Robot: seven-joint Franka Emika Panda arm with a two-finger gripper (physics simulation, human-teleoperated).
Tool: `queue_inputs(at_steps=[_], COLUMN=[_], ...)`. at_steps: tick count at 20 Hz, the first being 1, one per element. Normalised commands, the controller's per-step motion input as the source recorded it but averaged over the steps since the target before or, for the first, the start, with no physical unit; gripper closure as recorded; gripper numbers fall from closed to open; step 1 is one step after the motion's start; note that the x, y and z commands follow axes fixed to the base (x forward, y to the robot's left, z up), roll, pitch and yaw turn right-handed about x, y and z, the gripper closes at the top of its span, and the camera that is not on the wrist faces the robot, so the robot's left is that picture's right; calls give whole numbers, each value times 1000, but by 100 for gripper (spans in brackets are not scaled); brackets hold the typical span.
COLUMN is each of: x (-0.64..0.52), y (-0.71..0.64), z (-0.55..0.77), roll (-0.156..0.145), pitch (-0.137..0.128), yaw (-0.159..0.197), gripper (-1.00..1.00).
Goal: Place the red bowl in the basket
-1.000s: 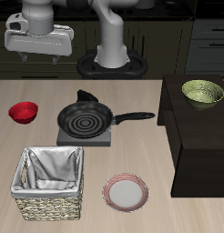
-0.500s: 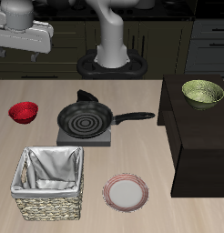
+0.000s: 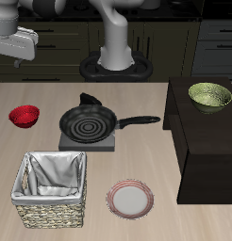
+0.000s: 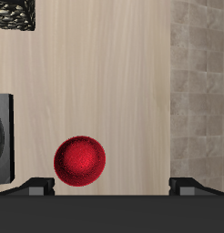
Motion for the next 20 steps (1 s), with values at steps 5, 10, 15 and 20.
queue_inputs(at_steps=[5,10,15,20], x=[-175,-139,-29,-138], y=[-172,57,-11,6], z=[-332,-295,-244,-301], roll=[-11,17,-21,3], pitch=[29,23,20,-1], yaw=[18,34,-16,8], gripper=[-100,-100,-100,-100])
